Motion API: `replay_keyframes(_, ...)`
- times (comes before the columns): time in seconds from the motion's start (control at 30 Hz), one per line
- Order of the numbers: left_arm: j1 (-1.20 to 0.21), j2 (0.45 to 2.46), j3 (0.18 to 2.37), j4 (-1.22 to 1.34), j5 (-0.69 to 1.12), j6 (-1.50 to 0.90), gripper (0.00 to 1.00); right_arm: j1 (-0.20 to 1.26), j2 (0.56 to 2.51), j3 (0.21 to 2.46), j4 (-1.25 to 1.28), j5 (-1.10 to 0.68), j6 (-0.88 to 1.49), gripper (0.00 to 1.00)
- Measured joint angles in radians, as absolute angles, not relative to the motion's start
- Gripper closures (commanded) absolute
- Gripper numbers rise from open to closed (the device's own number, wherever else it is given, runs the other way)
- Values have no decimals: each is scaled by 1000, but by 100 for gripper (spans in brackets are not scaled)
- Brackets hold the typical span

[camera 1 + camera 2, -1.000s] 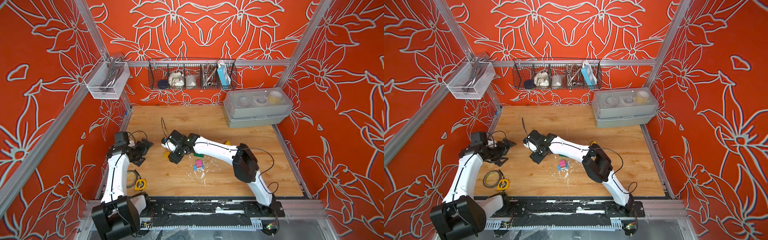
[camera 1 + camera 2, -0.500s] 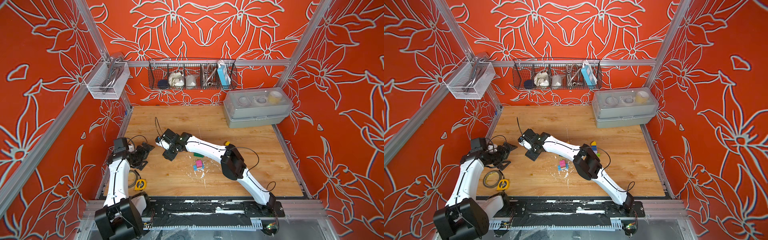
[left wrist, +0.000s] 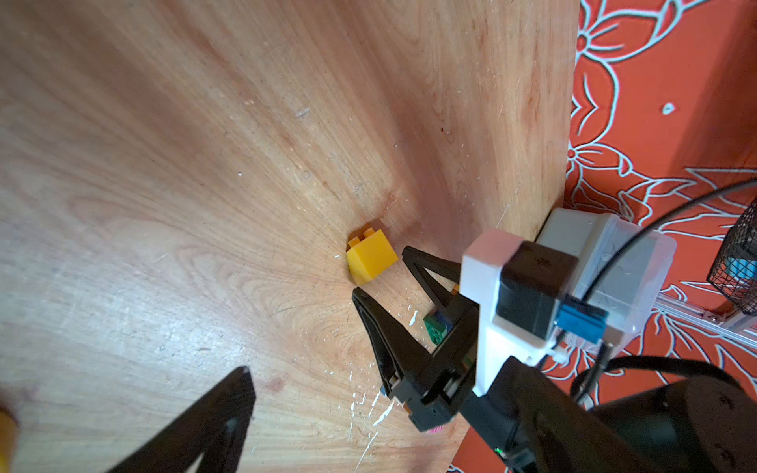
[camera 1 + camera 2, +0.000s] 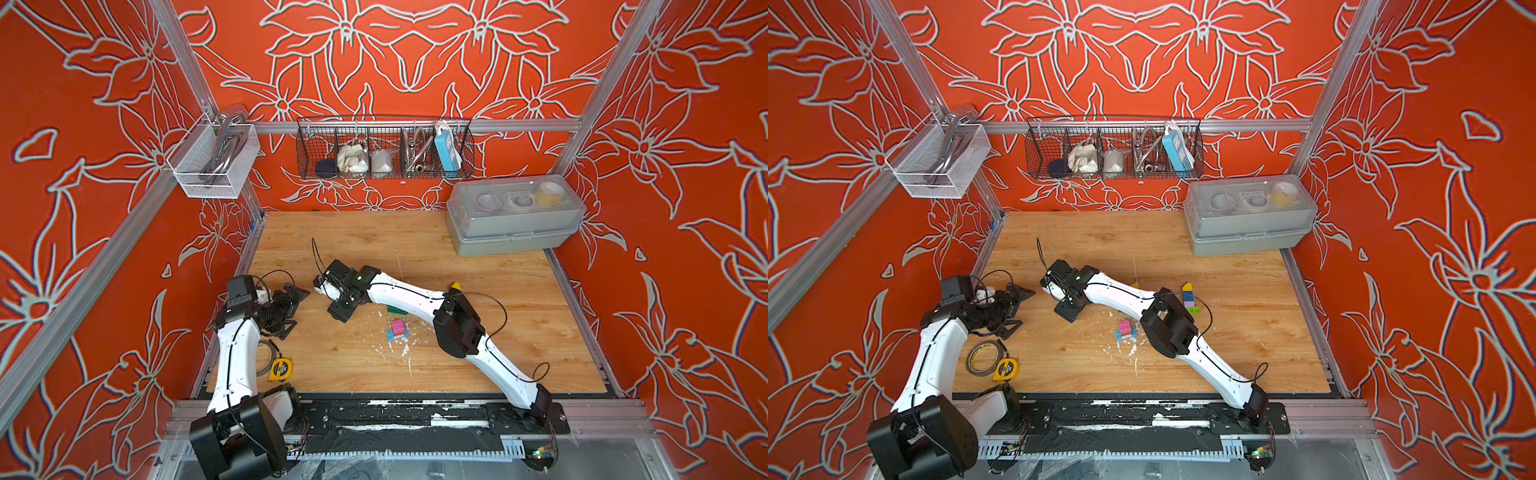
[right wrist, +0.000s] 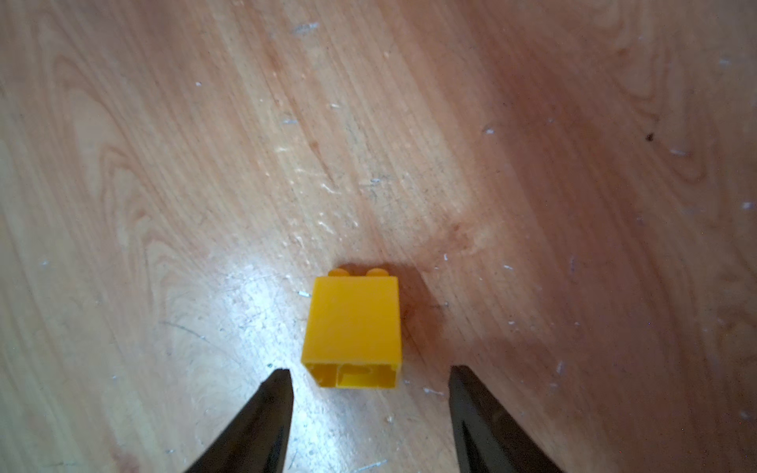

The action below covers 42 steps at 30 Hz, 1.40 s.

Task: Assemble the number 1 with lego
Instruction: Pick up the lego brick from the center of the board.

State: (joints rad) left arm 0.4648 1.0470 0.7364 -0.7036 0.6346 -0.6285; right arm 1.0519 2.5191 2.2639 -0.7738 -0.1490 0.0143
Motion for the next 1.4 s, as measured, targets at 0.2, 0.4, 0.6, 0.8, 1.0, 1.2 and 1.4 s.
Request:
replay_keyframes(0.2, 466, 1047, 736, -702, 638, -628, 0, 1052, 2526, 2264, -767, -150, 17, 36)
replay_keyframes(0.4, 466, 1047, 736, -702, 641, -628, 0, 1052, 2537, 2279, -764, -158, 17, 37)
replay_keyframes(0.6, 469, 1047, 736, -702, 641, -628, 0, 1052, 2555, 2331, -773, -160, 16, 43)
replay_keyframes(0.8, 471, 1047, 736, -702, 641, -628, 0, 1052, 2555, 2342, -780, -162, 17, 48)
replay_keyframes(1.0, 471, 1047, 736, -702, 641, -628, 0, 1050, 2556, 2342, -794, -165, 18, 46)
replay_keyframes(1.2, 471, 1047, 736, -702, 641, -628, 0, 1044, 2558, 2342, -810, -181, 18, 48)
replay_keyframes(1.4, 471, 1046, 736, -702, 641, -628, 0, 1039, 2567, 2342, -813, -207, 29, 49)
